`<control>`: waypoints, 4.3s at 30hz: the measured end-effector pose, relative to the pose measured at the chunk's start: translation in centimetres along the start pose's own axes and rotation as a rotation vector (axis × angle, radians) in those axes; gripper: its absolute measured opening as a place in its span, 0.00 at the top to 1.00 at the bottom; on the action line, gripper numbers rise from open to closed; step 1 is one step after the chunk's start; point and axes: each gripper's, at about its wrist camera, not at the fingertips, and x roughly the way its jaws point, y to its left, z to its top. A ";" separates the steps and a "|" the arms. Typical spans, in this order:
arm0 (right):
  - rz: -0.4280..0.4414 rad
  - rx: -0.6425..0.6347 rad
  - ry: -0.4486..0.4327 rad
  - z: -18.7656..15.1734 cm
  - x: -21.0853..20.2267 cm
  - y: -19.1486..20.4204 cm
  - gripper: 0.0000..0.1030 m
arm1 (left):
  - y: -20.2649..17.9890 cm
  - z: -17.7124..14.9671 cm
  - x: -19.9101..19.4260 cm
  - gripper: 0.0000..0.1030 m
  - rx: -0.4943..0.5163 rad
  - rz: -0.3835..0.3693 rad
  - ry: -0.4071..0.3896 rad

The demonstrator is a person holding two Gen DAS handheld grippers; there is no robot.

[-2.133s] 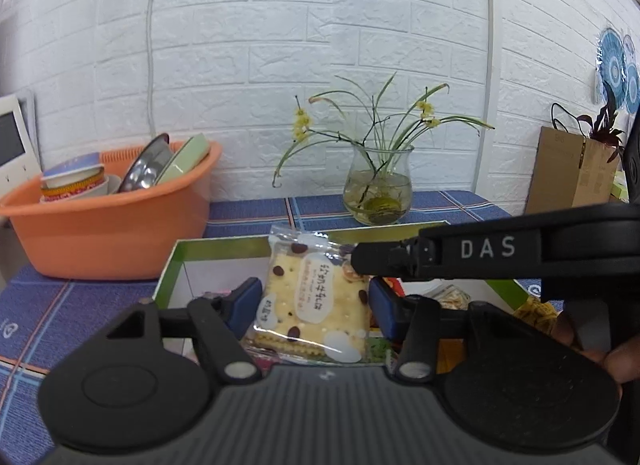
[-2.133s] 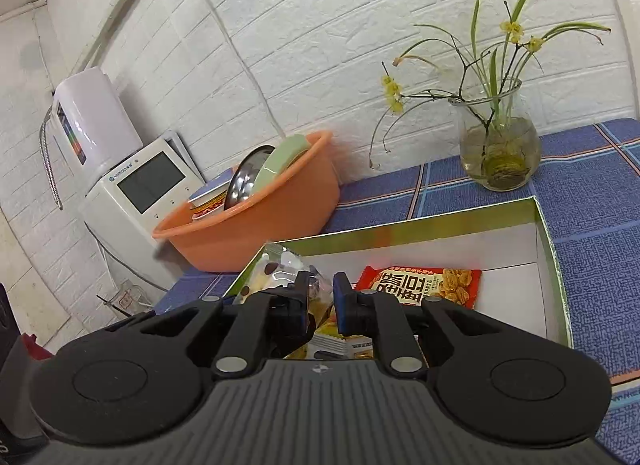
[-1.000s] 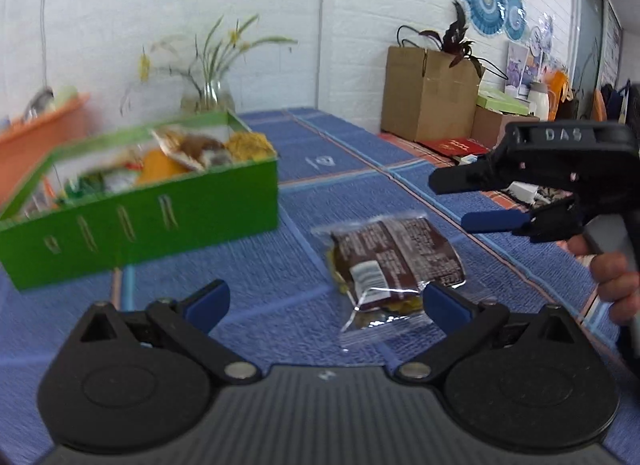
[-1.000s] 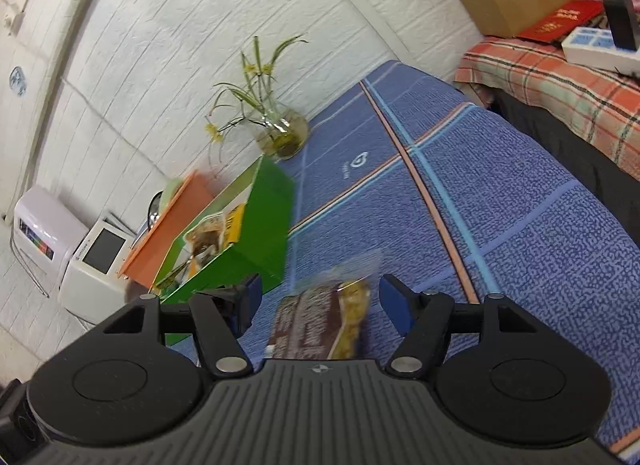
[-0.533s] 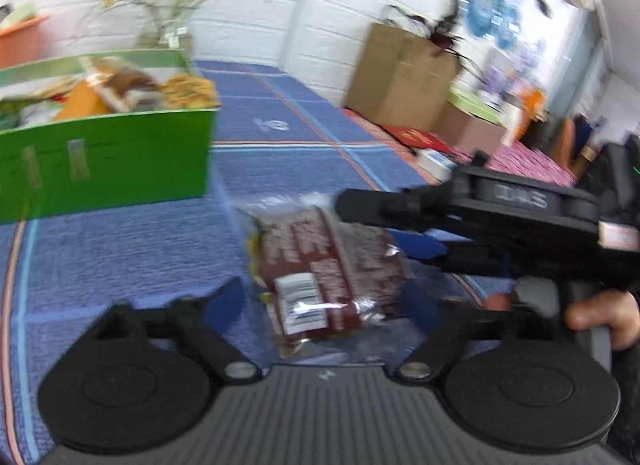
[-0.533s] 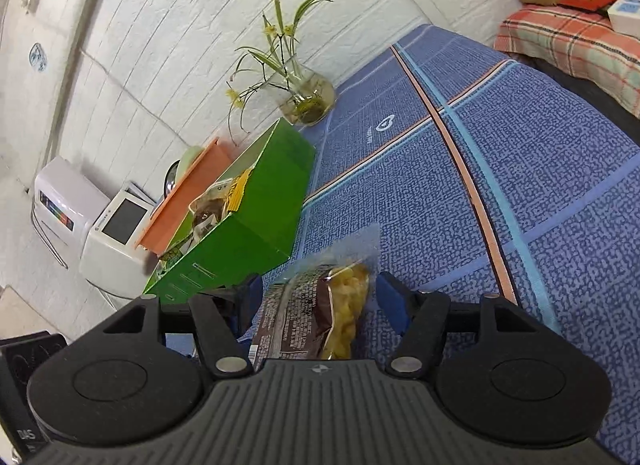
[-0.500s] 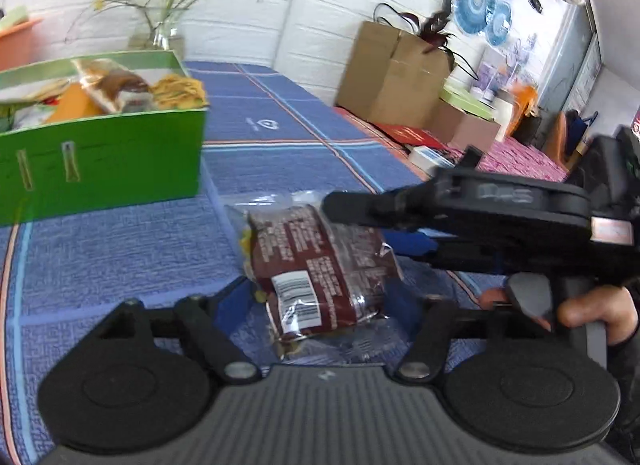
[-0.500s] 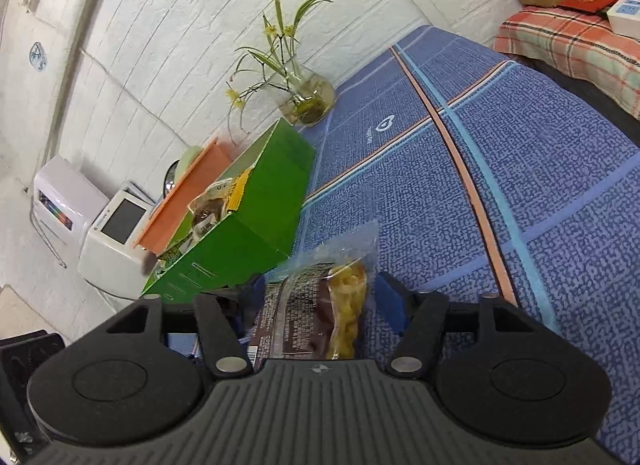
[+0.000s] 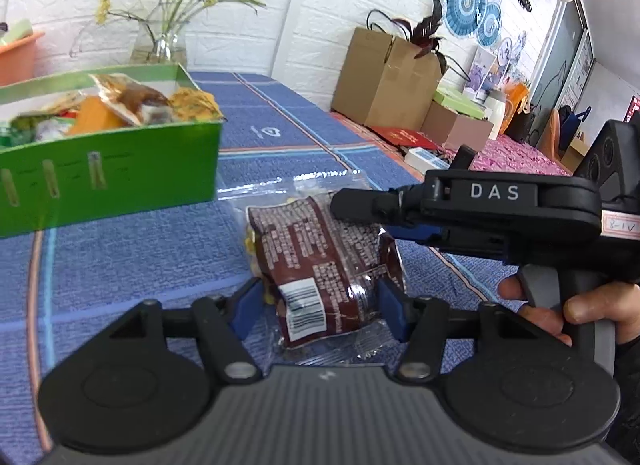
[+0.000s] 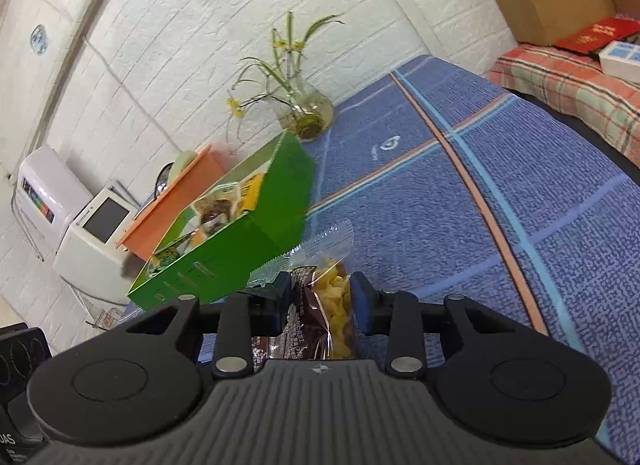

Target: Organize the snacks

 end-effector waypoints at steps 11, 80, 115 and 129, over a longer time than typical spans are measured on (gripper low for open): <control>0.112 -0.178 0.031 -1.5 1.0 7.0 0.46 | 2.0 -2.1 -6.3 0.43 -0.036 0.104 -0.091; 0.265 -0.056 -0.162 4.9 16.6 12.7 0.03 | 15.2 9.2 -3.6 0.40 -0.035 0.443 -0.263; -0.189 -0.463 -0.179 -1.6 3.7 17.7 0.00 | 10.6 1.8 -15.7 0.00 -0.254 0.588 -0.369; -0.390 -0.397 -0.212 -7.4 -3.5 16.2 0.00 | 2.2 -4.7 -15.5 0.00 0.055 0.784 -0.292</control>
